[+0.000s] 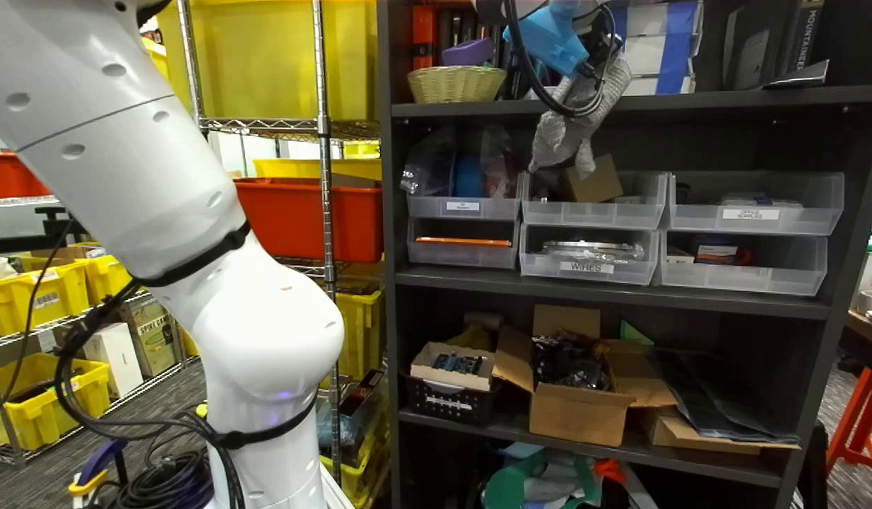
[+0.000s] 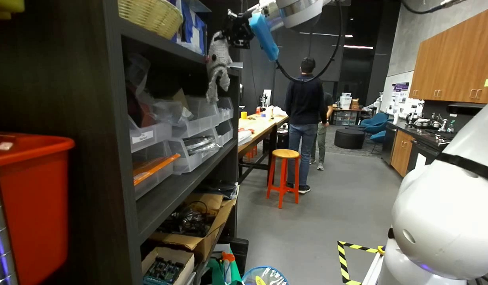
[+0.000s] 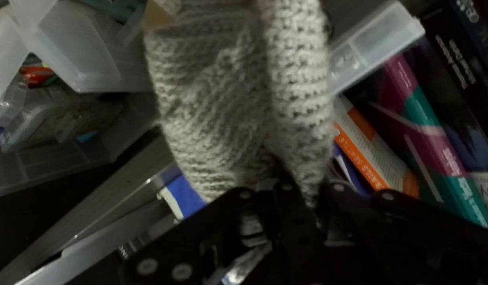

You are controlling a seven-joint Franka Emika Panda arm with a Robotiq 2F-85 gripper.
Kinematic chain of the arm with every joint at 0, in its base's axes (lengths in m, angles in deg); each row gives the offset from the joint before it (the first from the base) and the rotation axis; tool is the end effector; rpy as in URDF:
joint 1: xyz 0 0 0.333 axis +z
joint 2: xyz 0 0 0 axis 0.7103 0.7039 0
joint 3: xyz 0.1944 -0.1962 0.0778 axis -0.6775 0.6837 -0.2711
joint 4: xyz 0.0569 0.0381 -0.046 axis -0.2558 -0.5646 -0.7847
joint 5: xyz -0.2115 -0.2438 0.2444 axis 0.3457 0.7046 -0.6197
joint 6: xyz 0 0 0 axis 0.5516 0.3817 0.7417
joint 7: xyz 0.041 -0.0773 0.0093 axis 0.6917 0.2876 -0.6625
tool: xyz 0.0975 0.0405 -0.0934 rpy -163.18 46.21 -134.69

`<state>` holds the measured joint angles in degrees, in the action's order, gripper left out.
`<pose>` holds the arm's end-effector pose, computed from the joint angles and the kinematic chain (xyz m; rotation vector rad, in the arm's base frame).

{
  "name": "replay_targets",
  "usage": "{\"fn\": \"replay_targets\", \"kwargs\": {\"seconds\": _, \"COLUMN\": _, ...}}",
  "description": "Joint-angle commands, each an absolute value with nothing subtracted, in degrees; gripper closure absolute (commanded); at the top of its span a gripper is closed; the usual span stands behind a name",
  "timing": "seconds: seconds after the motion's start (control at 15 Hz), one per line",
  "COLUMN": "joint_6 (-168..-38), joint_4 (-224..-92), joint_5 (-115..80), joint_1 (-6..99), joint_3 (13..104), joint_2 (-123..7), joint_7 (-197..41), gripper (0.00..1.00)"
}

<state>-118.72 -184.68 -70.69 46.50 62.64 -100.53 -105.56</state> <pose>0.5089 -0.0799 0.6813 -2.1831 0.3213 -1.3701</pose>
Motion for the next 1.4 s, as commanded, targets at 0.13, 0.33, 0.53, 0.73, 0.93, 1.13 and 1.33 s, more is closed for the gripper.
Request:
{"fn": "replay_targets", "kwargs": {"seconds": 0.13, "joint_6": -125.9, "joint_4": -179.0, "joint_5": -73.0, "joint_1": 48.2, "joint_3": 63.5, "joint_2": -99.7, "joint_7": -102.3, "gripper": 0.97}}
{"fn": "replay_targets", "kwargs": {"seconds": 0.33, "joint_6": -128.4, "joint_4": -175.9, "joint_5": -73.5, "joint_1": 47.2, "joint_3": 62.4, "joint_2": -97.9, "joint_7": -100.9, "gripper": 0.97}}
{"fn": "replay_targets", "kwargs": {"seconds": 0.53, "joint_6": -131.1, "joint_4": -172.4, "joint_5": -73.2, "joint_1": 47.2, "joint_3": 61.9, "joint_2": -95.6, "joint_7": -99.1, "gripper": 0.97}}
{"fn": "replay_targets", "kwargs": {"seconds": 0.73, "joint_6": -132.6, "joint_4": -168.5, "joint_5": -72.7, "joint_1": 47.1, "joint_3": 61.4, "joint_2": -92.3, "joint_7": -97.3, "gripper": 0.97}}
{"fn": "replay_targets", "kwargs": {"seconds": 0.93, "joint_6": -132.8, "joint_4": -164.5, "joint_5": -72.6, "joint_1": 47.0, "joint_3": 61.2, "joint_2": -88.4, "joint_7": -95.3, "gripper": 0.97}}
{"fn": "replay_targets", "kwargs": {"seconds": 1.13, "joint_6": -133.4, "joint_4": -160.5, "joint_5": -73.1, "joint_1": 46.9, "joint_3": 61.6, "joint_2": -83.9, "joint_7": -93.9, "gripper": 0.97}}
{"fn": "replay_targets", "kwargs": {"seconds": 1.33, "joint_6": -131.5, "joint_4": -157.5, "joint_5": -72.0, "joint_1": 46.0, "joint_3": 62.4, "joint_2": -79.9, "joint_7": -90.6, "gripper": 0.97}}
